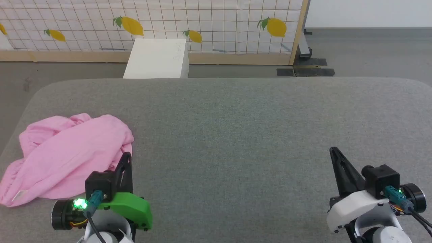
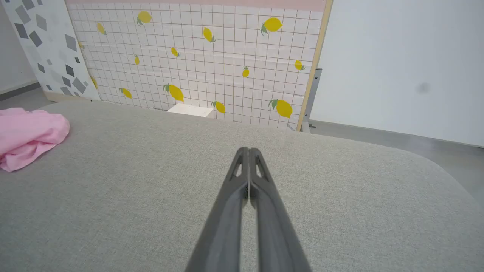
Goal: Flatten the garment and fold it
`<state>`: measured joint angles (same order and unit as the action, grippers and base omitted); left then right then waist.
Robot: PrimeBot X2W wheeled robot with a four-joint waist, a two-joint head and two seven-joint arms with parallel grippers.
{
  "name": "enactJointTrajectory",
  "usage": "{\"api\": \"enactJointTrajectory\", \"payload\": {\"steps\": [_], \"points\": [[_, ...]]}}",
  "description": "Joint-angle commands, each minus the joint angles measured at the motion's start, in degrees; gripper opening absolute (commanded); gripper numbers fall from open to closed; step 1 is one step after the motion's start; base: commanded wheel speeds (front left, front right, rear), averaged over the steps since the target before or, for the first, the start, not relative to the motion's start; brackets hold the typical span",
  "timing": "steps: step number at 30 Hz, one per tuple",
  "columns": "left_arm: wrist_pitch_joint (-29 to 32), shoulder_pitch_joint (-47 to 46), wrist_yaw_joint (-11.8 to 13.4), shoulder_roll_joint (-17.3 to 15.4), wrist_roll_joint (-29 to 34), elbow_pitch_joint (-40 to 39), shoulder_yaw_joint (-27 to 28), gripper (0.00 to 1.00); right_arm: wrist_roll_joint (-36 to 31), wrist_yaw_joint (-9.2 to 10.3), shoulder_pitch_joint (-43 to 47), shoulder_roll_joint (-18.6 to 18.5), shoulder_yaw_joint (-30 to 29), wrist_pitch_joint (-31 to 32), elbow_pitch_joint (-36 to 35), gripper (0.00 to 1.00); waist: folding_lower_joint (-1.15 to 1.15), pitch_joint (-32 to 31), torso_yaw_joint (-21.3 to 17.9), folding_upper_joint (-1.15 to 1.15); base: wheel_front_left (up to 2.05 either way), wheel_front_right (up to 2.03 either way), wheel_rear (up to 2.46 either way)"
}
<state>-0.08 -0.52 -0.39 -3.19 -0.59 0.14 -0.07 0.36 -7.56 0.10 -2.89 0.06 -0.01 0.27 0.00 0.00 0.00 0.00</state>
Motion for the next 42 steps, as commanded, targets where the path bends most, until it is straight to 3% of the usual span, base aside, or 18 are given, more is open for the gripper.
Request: {"api": "enactJointTrajectory", "payload": {"steps": [1, 25, 26, 42], "points": [[0.08, 0.52, 0.39, 0.32, 0.59, -0.14, 0.07, 0.00, -0.36, 0.08, -0.10, 0.02, -0.06, 0.01, -0.27, 0.00, 0.00, 0.00, 0.00, 0.00, 0.00, 0.00, 0.00], [0.08, 0.52, 0.39, 0.32, 0.59, -0.14, 0.07, 0.00, -0.36, 0.08, -0.10, 0.02, -0.06, 0.01, -0.27, 0.00, 0.00, 0.00, 0.00, 0.00, 0.00, 0.00, 0.00], [0.00, 0.01, 0.00, 0.00, 0.00, 0.00, 0.00, 1.00, 0.00, 0.01, 0.00, 0.00, 0.00, 0.00, 0.00, 1.00, 0.00, 0.00, 0.00, 0.00, 0.00, 0.00, 0.00], [-1.51, 0.01, 0.56, 0.02, -1.75, 1.40, -1.29, 1.00, 2.76, 0.01, 0.63, 0.00, 0.07, -1.53, 1.19, 1.00, 0.00, -0.02, 0.19, 0.00, 0.00, 0.00, 0.00]]}}
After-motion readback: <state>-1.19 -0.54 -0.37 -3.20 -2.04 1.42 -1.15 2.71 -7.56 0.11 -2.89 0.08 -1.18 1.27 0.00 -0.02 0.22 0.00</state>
